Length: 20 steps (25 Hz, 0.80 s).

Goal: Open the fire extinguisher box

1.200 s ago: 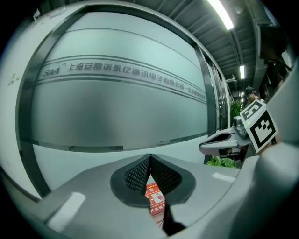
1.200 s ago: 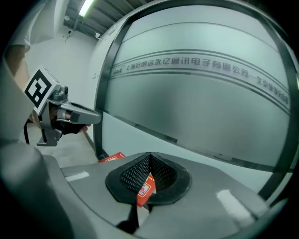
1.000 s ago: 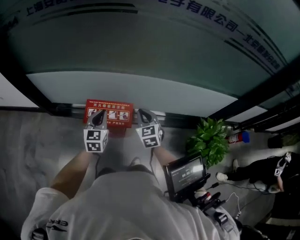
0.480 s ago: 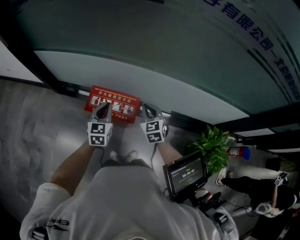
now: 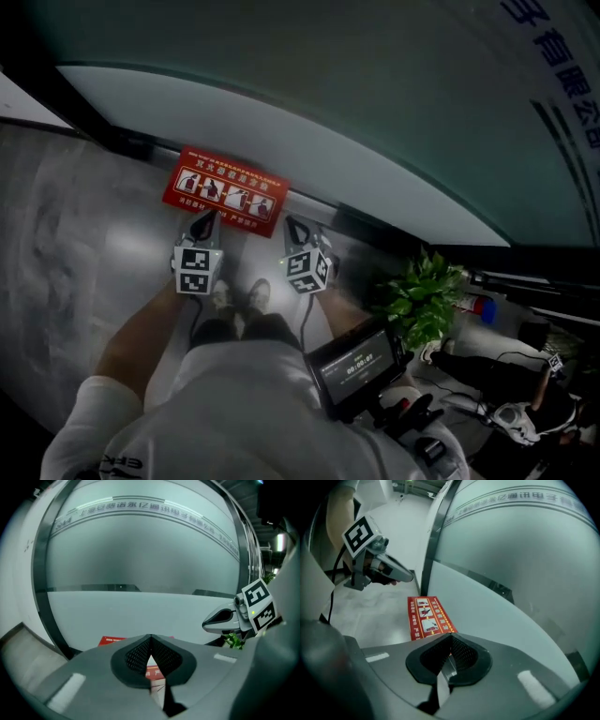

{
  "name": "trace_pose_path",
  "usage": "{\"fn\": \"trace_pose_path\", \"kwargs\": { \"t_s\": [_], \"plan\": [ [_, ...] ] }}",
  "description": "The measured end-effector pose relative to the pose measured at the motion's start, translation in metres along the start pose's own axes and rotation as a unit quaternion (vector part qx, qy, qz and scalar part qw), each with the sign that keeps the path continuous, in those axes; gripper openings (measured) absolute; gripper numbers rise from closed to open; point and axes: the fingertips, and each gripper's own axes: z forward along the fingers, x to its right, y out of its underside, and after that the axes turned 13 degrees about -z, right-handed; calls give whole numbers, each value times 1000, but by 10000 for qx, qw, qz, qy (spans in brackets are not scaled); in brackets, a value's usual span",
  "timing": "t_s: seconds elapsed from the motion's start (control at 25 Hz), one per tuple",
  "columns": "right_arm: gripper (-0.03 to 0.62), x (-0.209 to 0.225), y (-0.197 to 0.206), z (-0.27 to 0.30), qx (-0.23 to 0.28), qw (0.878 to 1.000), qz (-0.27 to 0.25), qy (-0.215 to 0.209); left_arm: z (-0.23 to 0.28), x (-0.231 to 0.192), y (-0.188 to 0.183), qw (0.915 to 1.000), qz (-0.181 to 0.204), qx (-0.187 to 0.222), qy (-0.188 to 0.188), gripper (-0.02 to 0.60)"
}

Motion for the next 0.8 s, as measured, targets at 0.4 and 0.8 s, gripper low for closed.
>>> {"fn": "trace_pose_path", "kwargs": {
  "t_s": [0.4,0.8],
  "plan": [
    [168,-77,90,75,-266,9638,-2392,-1148,46,-19,122,9957,-174,-842,-353,3],
    [297,-108,102,117,428,8820,-4617,-841,66,-17,189,9908,-439,-1185,-492,3]
  ]
}}
